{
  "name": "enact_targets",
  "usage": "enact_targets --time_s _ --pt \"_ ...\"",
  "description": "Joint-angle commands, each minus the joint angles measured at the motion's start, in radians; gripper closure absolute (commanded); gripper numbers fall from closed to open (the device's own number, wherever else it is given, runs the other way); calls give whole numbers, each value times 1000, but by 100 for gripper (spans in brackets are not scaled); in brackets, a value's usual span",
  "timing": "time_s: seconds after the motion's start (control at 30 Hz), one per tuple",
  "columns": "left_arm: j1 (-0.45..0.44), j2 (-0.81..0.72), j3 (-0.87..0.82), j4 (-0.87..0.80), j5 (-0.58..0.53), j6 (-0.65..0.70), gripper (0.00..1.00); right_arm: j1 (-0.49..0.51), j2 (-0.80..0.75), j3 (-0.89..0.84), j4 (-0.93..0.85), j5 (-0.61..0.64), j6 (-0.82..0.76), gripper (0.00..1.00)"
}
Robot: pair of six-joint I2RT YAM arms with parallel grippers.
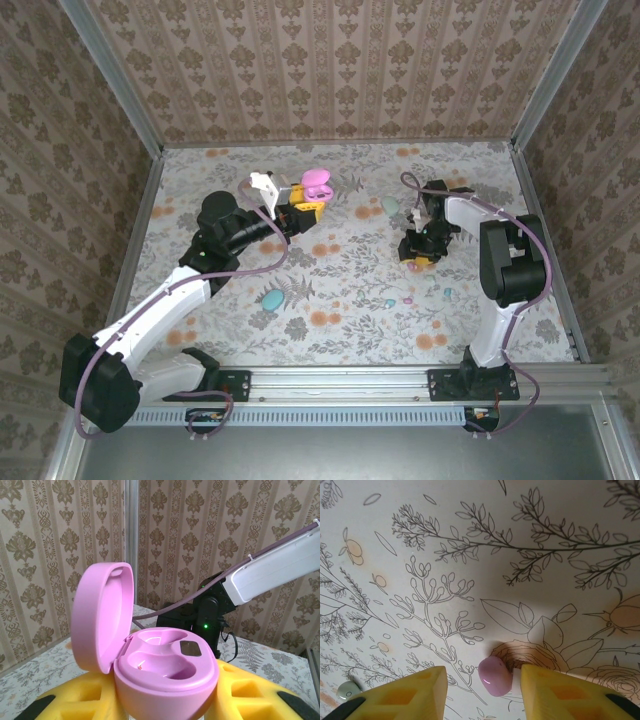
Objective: Insert the wireless bluetooth earbuds into the charging case
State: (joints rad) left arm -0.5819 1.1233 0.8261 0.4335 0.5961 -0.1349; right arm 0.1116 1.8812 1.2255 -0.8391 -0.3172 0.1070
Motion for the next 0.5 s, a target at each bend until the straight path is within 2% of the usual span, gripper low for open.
enact_targets --time_s 0.0,0.47 --pt "-6 -26 -8 10 -7 14 65 10 -6 -18 -40 4 -6 55" --pt "-3 -29 -18 14 -9 12 65 33 -53 -4 -58 34 18 56"
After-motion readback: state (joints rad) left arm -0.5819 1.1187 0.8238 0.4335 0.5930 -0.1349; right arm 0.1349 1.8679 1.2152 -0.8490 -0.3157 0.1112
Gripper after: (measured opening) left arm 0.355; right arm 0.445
